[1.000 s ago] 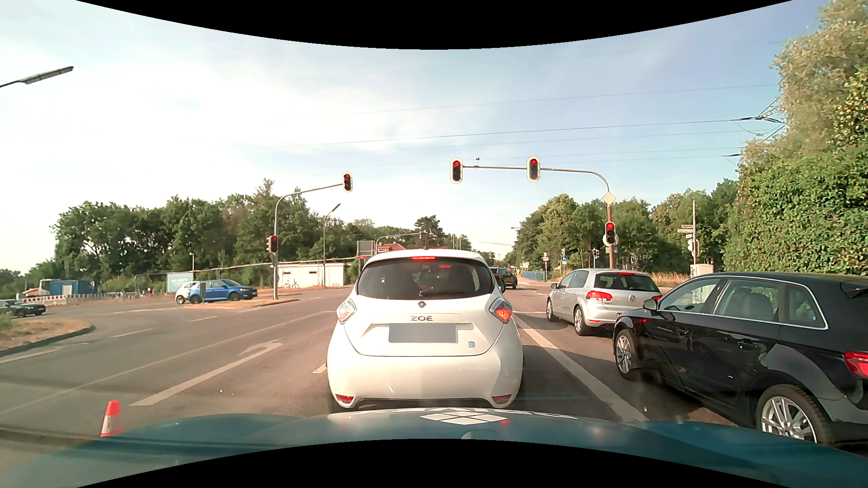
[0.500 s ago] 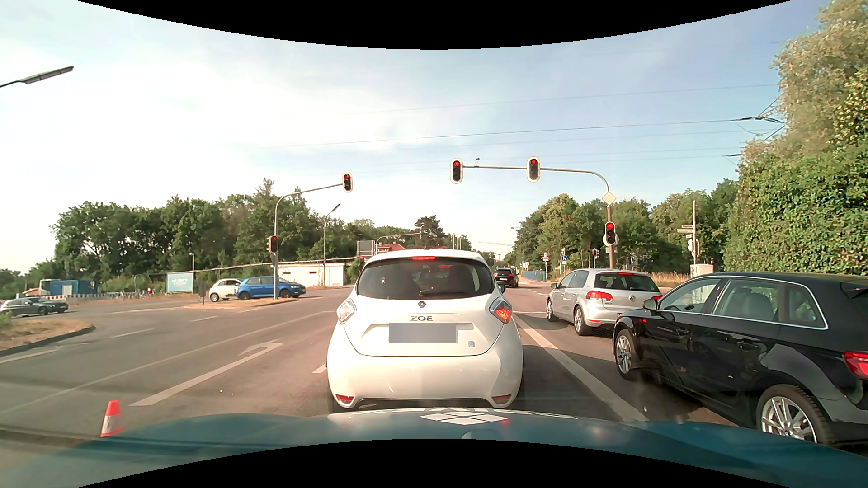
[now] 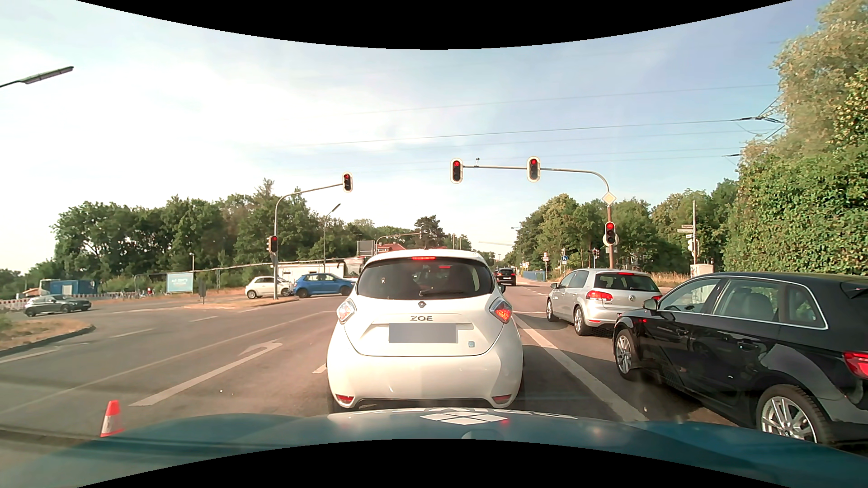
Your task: Follow the waypoints while adhering to traffic rules and regulations
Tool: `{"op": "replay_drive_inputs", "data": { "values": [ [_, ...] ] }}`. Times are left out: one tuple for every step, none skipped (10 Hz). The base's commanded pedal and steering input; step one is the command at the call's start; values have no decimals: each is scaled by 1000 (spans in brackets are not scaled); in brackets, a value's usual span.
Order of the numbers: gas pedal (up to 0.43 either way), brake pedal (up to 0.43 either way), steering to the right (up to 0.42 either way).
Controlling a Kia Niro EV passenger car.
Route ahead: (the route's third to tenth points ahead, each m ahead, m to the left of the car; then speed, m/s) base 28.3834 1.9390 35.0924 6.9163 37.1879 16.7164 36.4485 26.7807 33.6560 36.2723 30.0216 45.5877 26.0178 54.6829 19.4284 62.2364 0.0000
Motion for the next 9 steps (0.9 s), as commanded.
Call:
{"op": "replay_drive_inputs", "data": {
  "values": [
    [0, 238, 5],
    [0, 238, 5],
    [0, 238, 5],
    [0, 238, 5],
    [0, 238, 5],
    [0, 232, 5],
    [0, 232, 5],
    [0, 232, 5],
    [0, 232, 5]
  ]
}}
